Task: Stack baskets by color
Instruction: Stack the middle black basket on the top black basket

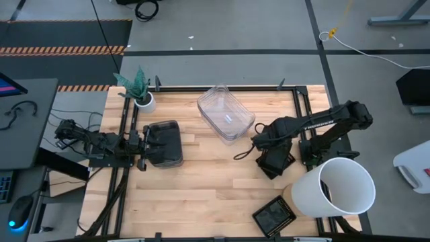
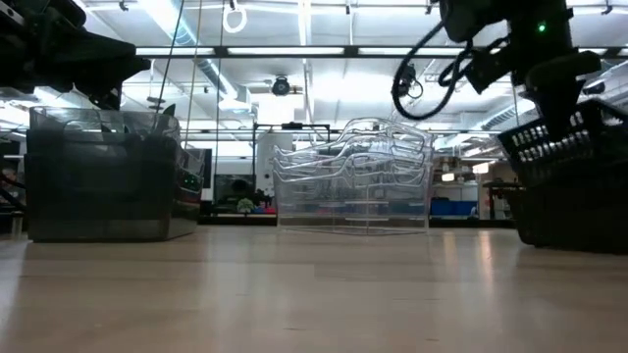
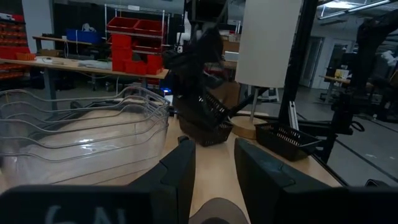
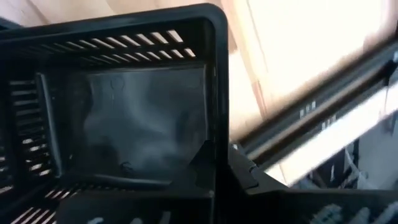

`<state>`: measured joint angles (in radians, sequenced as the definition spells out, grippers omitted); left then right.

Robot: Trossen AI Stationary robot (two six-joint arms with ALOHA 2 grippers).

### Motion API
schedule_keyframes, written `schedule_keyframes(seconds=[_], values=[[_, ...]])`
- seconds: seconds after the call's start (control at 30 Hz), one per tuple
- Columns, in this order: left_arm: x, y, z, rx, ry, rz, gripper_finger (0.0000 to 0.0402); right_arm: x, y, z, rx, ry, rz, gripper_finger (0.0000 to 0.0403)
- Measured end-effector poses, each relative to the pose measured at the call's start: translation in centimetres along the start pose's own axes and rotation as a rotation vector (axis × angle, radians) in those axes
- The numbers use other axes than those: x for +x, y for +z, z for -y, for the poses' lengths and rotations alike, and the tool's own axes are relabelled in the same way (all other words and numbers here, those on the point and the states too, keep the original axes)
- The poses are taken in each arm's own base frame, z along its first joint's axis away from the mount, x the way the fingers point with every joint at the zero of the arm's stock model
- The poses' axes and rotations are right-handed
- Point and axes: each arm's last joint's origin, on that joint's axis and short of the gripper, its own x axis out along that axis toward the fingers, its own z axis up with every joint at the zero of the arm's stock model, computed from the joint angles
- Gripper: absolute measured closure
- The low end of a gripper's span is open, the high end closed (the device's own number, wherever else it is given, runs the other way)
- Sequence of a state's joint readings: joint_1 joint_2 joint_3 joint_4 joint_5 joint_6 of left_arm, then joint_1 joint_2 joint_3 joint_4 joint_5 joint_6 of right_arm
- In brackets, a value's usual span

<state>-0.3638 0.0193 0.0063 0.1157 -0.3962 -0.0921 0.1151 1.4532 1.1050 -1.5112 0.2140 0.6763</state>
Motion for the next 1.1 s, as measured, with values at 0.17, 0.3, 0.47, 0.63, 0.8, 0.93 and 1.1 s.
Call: schedule_keyframes(seconds=[0.17, 0.3, 0.47, 0.63, 0.8, 0.93, 1.1], values=[[0.0, 0.0, 0.0, 0.0, 0.0, 0.0, 0.0283, -0.3, 0.7, -1.3, -0.086, 0.025, 0.167, 0.0398], [0.0, 0.0, 0.0, 0.0, 0.0, 0.0, 0.0283, -0.7, 1.8, -2.4, -0.1, 0.109, 0.3, 0.0398], [0.0, 0.0, 0.0, 0.0, 0.0, 0.0, 0.0283, -1.0, 2.5, -3.2, 0.002, 0.206, 0.367, 0.0398], [0.0, 0.0, 0.0, 0.0, 0.0, 0.0, 0.0283, -1.1, 2.0, -3.6, 0.072, 0.228, 0.348, 0.0398], [0.0, 0.0, 0.0, 0.0, 0.0, 0.0, 0.0283, -1.2, 1.3, -4.2, 0.114, 0.233, 0.334, 0.0398], [0.0, 0.0, 0.0, 0.0, 0.0, 0.0, 0.0283, -0.7, 1.0, -4.4, 0.101, 0.217, 0.324, 0.0398], [0.0, 0.0, 0.0, 0.0, 0.0, 0.0, 0.0283, 1.7, 0.9, -4.8, 0.091, 0.247, 0.278, 0.0397]])
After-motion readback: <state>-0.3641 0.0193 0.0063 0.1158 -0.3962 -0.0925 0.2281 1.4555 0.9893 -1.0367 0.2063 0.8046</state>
